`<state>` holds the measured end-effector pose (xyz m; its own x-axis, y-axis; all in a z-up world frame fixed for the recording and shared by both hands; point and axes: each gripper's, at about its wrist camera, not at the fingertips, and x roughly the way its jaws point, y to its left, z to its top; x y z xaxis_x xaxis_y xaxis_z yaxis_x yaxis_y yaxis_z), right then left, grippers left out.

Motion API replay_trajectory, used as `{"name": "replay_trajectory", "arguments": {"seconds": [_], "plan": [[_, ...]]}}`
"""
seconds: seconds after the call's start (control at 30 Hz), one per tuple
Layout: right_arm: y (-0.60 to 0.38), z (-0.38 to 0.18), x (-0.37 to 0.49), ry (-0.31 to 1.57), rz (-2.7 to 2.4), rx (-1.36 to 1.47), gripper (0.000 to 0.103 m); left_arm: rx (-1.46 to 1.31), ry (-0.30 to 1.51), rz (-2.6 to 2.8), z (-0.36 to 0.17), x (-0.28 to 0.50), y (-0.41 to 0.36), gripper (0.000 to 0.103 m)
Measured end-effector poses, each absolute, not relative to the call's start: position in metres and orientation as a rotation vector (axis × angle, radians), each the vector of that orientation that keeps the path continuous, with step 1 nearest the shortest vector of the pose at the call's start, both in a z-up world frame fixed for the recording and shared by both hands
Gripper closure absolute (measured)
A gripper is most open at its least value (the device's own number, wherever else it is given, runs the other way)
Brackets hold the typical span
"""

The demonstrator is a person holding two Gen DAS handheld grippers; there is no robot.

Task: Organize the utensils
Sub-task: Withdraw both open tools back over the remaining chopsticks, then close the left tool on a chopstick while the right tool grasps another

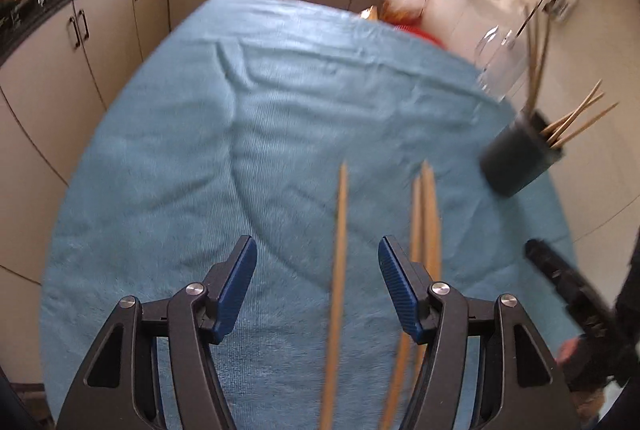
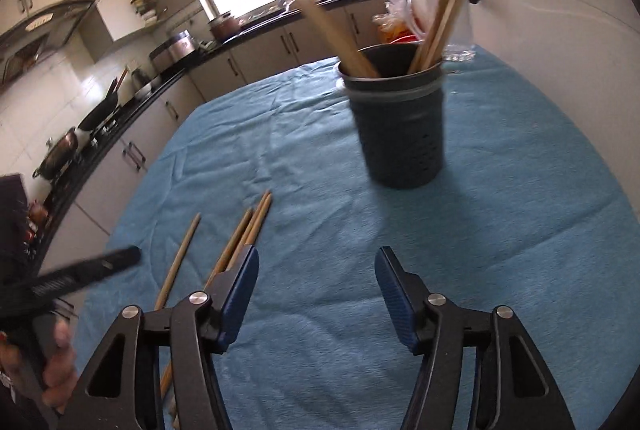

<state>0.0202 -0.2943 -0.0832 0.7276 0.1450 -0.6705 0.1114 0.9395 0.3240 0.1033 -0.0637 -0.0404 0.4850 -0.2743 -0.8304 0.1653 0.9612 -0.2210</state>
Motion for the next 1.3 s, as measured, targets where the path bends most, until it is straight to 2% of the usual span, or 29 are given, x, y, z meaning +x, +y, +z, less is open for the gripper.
{"name": "replay_trajectory", "arguments": {"seconds": [0.1, 0.13, 0.17, 0.2, 0.23, 0.3, 0.37, 0.43, 0.6, 0.77, 1.3], "plan": [[-0.291, -0.08, 0.022, 0.758, 0.032, 0.347, 0.04, -0.095, 1.055, -0.273, -0.052, 0.109, -0.075, 0.052], [-0.29, -0.079, 0.021, 0.757, 0.033, 0.346, 0.041, -0.078, 1.059, -0.279, -0.056, 0.111, -0.08, 0.057], [-0.29, -0.079, 0.021, 0.76, 0.034, 0.346, 0.041, -0.063, 1.064, -0.28, -0.06, 0.111, -0.084, 0.067], [-0.289, -0.079, 0.021, 0.768, 0.038, 0.348, 0.043, -0.046, 1.069, -0.268, -0.062, 0.113, -0.088, 0.07], [-0.289, -0.08, 0.024, 0.786, 0.049, 0.354, 0.046, -0.021, 1.045, -0.241, -0.061, 0.113, -0.092, 0.075], [-0.287, -0.081, 0.028, 0.817, 0.062, 0.364, 0.052, 0.003, 1.039, -0.223, -0.061, 0.115, -0.095, 0.079], [-0.282, -0.084, 0.033, 0.846, 0.075, 0.362, 0.058, -0.013, 1.036, -0.192, -0.062, 0.117, -0.089, 0.094], [-0.274, -0.085, 0.04, 0.877, 0.096, 0.348, 0.07, -0.03, 1.04, -0.171, -0.062, 0.119, -0.08, 0.095], [-0.254, -0.096, 0.074, 1.001, 0.154, 0.362, 0.073, -0.063, 1.048, -0.183, -0.062, 0.117, -0.068, 0.095], [-0.242, -0.11, 0.103, 1.08, 0.115, 0.339, 0.09, -0.075, 1.049, -0.198, -0.061, 0.114, -0.063, 0.095], [-0.232, -0.111, 0.122, 1.169, -0.002, 0.2, 0.093, -0.071, 1.054, -0.22, -0.062, 0.12, -0.065, 0.095]]}}
